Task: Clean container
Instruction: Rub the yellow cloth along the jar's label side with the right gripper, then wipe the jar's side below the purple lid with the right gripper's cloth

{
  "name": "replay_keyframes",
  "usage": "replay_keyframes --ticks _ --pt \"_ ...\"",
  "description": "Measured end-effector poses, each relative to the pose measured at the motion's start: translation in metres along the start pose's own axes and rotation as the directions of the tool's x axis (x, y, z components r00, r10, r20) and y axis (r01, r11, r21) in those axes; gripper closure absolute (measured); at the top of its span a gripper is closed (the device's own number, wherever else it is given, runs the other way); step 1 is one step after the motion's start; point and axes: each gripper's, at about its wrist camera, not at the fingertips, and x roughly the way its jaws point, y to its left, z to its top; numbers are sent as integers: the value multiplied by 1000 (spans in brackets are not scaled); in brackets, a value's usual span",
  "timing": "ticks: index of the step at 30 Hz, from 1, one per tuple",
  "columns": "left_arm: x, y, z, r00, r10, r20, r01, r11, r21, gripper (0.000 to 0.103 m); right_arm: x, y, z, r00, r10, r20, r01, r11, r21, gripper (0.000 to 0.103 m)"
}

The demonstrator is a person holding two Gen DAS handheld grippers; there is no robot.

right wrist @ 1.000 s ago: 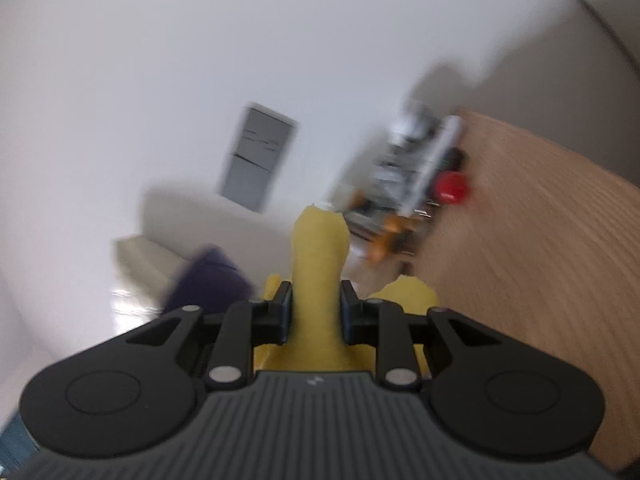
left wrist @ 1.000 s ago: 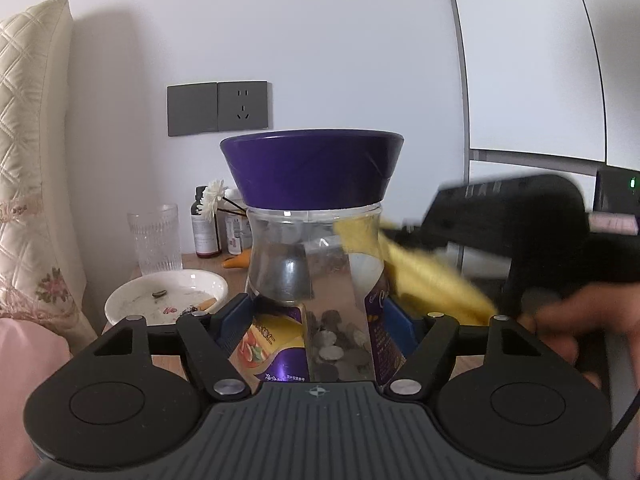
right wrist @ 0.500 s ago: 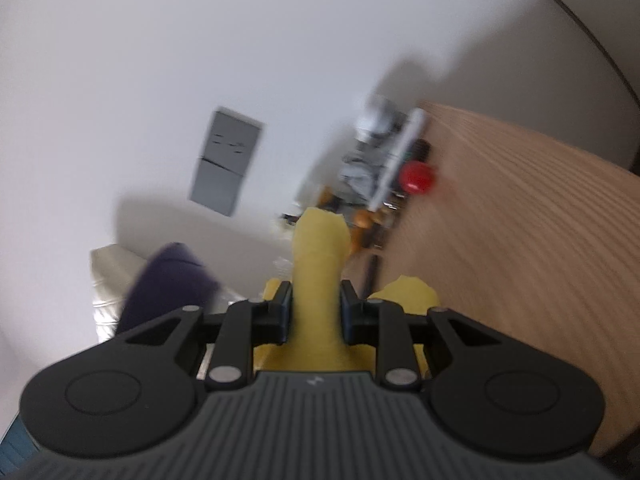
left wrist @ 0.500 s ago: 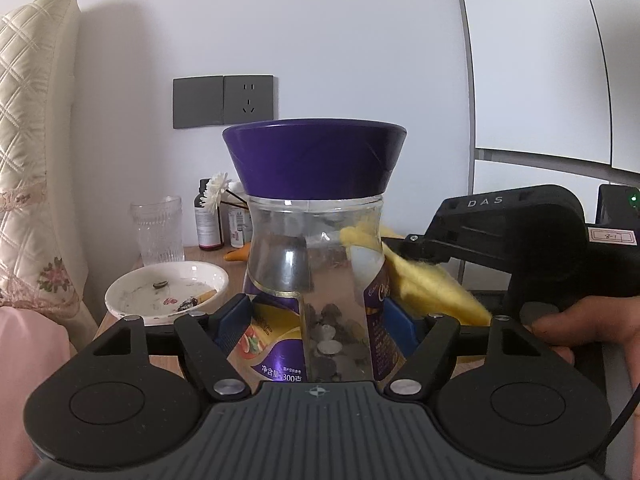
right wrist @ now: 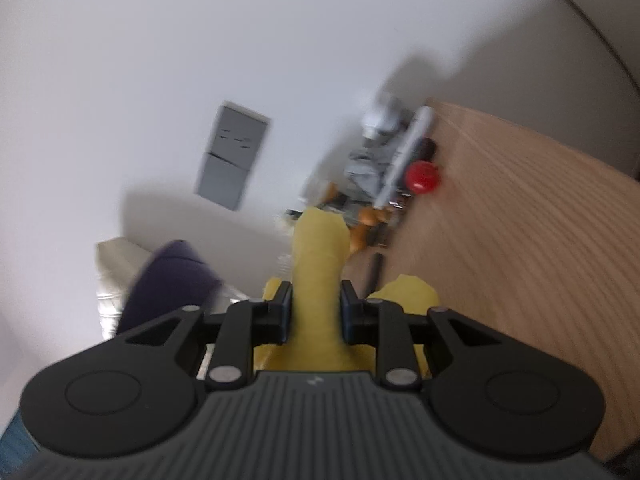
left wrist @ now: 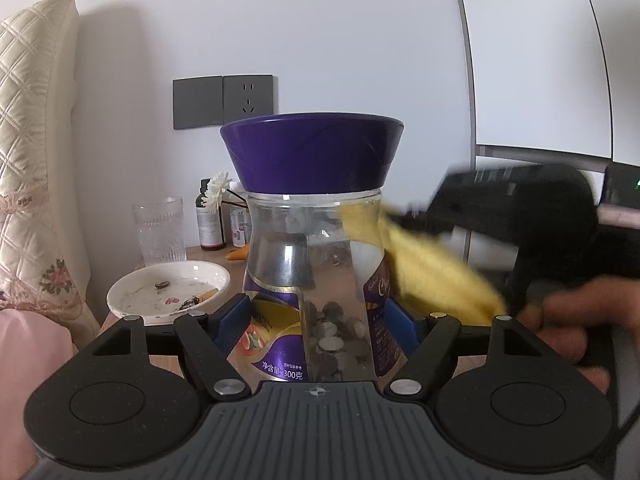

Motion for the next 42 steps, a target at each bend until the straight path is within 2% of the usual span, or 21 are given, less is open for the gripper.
replay_keyframes --ticks 1,3,6,8,10,15,23,26,29,33,36,39,42 --pt "0 0 0 1000 -1 0 1 1000 -1 26 -1 3 0 999 33 8 -33 999 -10 77" --pt "-1 1 0 1000 -3 -1 3 1000 -3 26 -2 5 0 999 48 16 -47 999 -24 77" --pt "-1 1 0 1000 -3 -1 3 1000 -2 26 0 -4 -1 1000 -1 1 1 1000 9 77" --pt "4 -10 0 1000 22 -2 -22 1000 -10 26 1 -9 -1 999 -39 -7 39 999 16 77" --pt "7 -16 0 999 35 -2 -35 999 -15 26 1 -10 -2 999 -38 -9 39 999 25 77" --pt "11 -26 2 998 58 -6 -58 998 -19 26 -3 -3 1 997 74 0 -74 997 8 77" --pt "13 -25 2 998 60 -7 -60 998 -15 26 -1 -14 0 999 -26 -23 27 999 29 77" --pt "11 -24 -1 999 50 -5 -50 999 -8 26 -5 -7 1 998 61 -10 -61 998 10 77" --pt "9 -21 -2 999 43 -5 -43 999 -6 26 -6 -8 2 998 64 -15 -64 998 7 77" --pt "7 -9 -1 1000 7 2 -7 1000 -9 21 -3 -16 3 999 -16 -42 17 1000 25 77" --pt "11 -5 3 1000 17 -9 -17 1000 -4 17 -6 -15 5 999 13 -43 -12 999 31 77" --pt "12 3 8 1000 -2 -3 2 1000 -27 16 -10 -11 7 998 46 -35 -45 999 11 77" --pt "12 0 16 1000 8 26 -9 1000 24 12 -11 -10 9 998 45 -37 -45 999 0 77"
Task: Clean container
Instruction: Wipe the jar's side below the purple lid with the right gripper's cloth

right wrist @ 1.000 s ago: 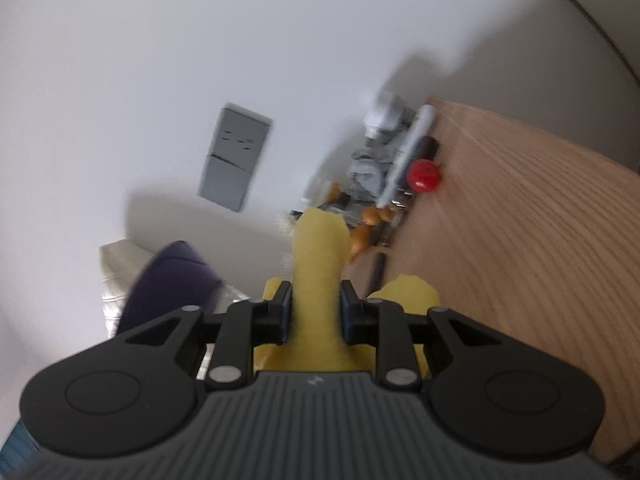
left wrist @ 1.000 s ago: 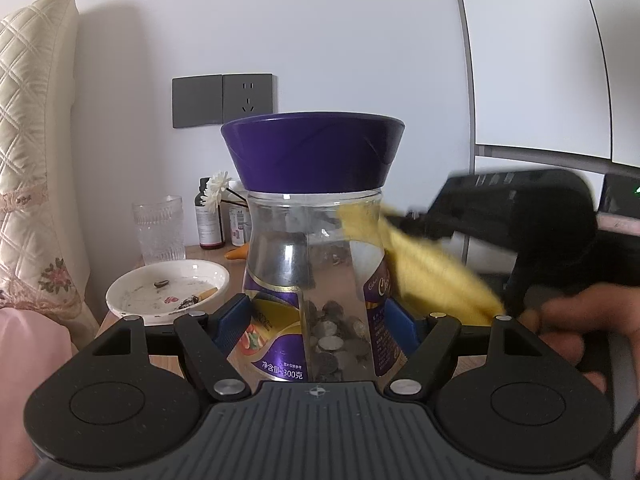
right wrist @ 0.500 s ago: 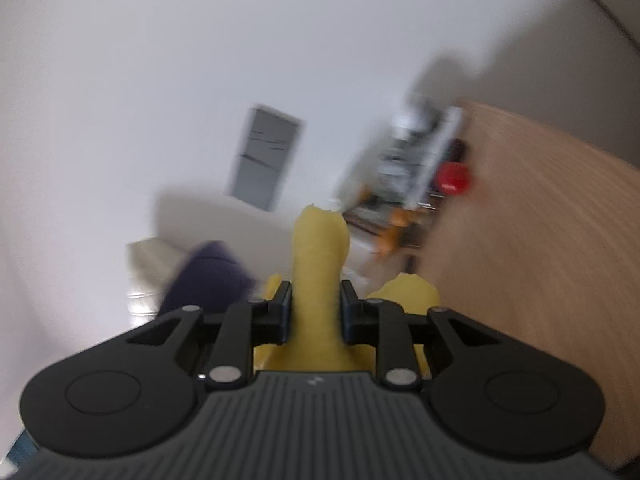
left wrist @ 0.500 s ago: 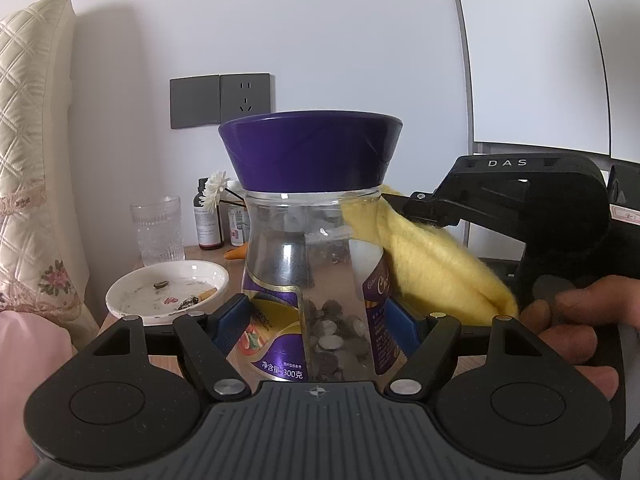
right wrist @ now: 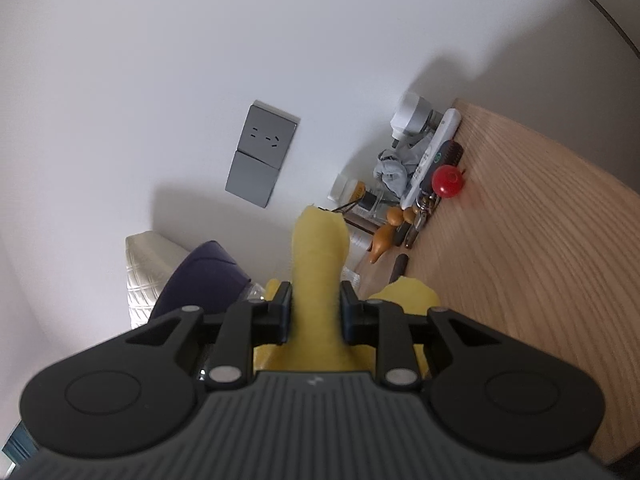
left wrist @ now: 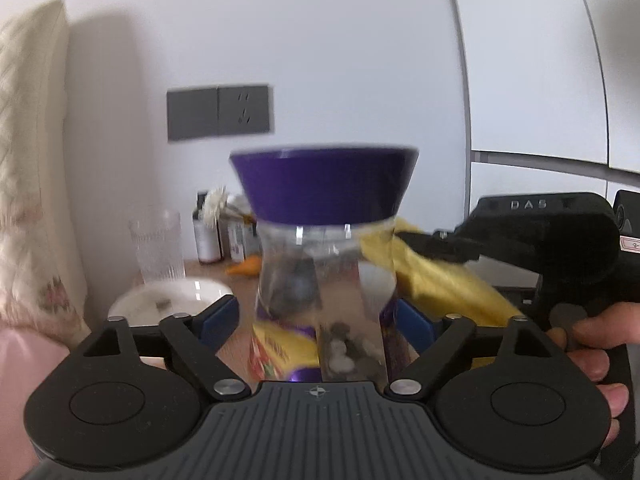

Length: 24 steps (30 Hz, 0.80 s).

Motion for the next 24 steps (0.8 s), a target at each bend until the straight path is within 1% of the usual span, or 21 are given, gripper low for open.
replay_keyframes --ticks 2,4,5,6,7,9,11,13,15,16,17,19,21,22,23,24 --pt "2 -2 5 1000 5 13 -5 1000 6 12 -2 1 2 1000 -5 3 5 1000 -12 77" --pt "4 -5 8 999 37 36 -36 999 -16 12 -4 2 4 1000 -6 5 6 1000 -26 77" --pt "7 -7 10 998 42 36 -41 999 -28 14 -5 3 5 1000 -5 6 6 1000 -29 77" --pt "9 -10 12 998 47 31 -47 999 -25 20 -6 2 6 1000 -5 7 5 1000 -27 77" --pt "11 -15 13 998 64 27 -64 998 -9 21 -7 1 7 1000 -4 9 5 1000 -22 77" --pt "15 -23 15 995 97 18 -97 995 17 22 -10 0 9 1000 -6 17 7 1000 -17 77" --pt "18 -26 19 992 122 -1 -122 992 8 22 -13 0 12 1000 -9 26 10 1000 -20 77" --pt "22 -34 26 985 168 -39 -168 986 6 22 -17 0 15 999 -11 39 12 1000 -21 77" --pt "27 -42 33 970 229 -79 -231 973 -13 23 -21 -2 17 999 -15 51 16 1000 -19 77" --pt "30 -47 35 959 266 -94 -269 963 -21 23 -23 -2 19 998 -19 55 20 1000 -19 77" --pt "33 -52 37 945 311 -106 -315 948 -33 23 -25 -3 20 998 -25 59 26 999 -20 77" --pt "40 -66 40 903 410 -126 -418 908 -40 23 -27 -5 24 997 -37 68 39 999 -24 77" --pt "44 -76 44 864 482 -146 -495 866 -70 22 -27 -8 30 994 -55 90 58 998 -27 77" --pt "46 -79 44 851 503 -149 -517 853 -74 22 -27 -9 32 993 -60 97 63 998 -26 77" --pt "47 -80 45 845 513 -148 -527 846 -77 21 -25 -10 35 993 -64 99 66 997 -25 77" --pt "49 -81 45 842 518 -149 -532 844 -71 18 -24 -11 36 993 -68 100 71 997 -28 77"
